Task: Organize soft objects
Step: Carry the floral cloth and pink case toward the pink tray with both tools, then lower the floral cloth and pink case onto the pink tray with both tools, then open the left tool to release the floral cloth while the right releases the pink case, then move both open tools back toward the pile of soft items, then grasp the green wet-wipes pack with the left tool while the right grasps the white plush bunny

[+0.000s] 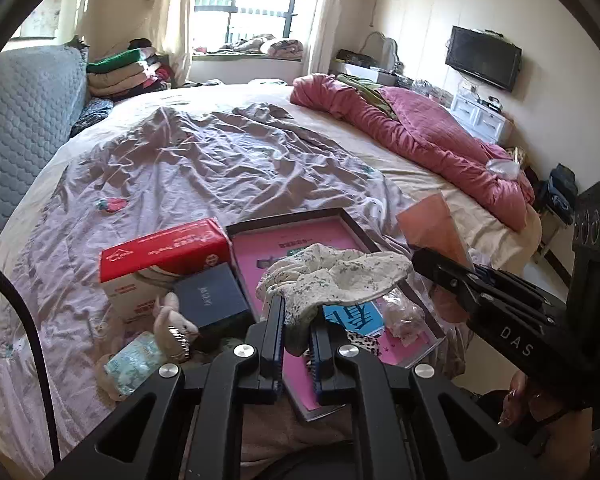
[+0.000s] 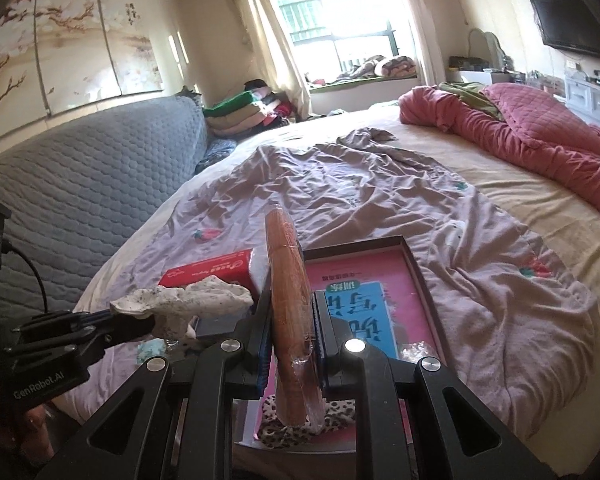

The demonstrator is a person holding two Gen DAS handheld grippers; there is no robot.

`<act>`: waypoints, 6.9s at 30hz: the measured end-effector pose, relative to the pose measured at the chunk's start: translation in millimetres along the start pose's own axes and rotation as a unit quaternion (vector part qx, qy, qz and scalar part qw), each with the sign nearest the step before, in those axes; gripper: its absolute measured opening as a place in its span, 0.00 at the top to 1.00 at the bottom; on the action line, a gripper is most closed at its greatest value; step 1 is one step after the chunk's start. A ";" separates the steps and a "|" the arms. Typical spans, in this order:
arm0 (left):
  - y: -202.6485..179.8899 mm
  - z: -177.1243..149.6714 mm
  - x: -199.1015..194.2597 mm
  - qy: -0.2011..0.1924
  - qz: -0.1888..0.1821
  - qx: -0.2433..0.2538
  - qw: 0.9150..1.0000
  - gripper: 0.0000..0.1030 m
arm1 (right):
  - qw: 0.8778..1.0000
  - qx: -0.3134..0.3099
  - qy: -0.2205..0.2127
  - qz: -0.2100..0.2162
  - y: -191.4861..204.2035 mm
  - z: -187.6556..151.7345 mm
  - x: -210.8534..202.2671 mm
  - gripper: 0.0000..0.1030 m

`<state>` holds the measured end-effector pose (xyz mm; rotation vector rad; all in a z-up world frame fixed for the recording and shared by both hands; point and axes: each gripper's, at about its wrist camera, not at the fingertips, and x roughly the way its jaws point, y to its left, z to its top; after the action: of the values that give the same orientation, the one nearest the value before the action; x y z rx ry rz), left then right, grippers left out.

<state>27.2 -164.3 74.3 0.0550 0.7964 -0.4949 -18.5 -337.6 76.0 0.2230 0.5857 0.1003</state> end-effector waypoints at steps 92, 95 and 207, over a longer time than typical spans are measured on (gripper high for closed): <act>-4.3 -56.6 129.1 0.160 -0.050 0.039 0.985 0.66 | 0.986 0.049 0.139 -0.078 -55.9 -68.4 99.0 0.67; -2.2 -57.1 126.6 0.158 -0.055 0.035 0.985 0.62 | 0.986 0.051 0.136 -0.080 -56.1 -66.7 95.8 0.63; 172.2 -83.0 29.3 0.102 0.040 -0.096 0.989 0.32 | 0.987 -0.125 0.077 0.062 132.1 -49.7 73.9 0.26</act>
<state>65.5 -4.6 -27.9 -0.0407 1.0352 -0.3375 11.0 -188.8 27.4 0.0076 0.7064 0.3110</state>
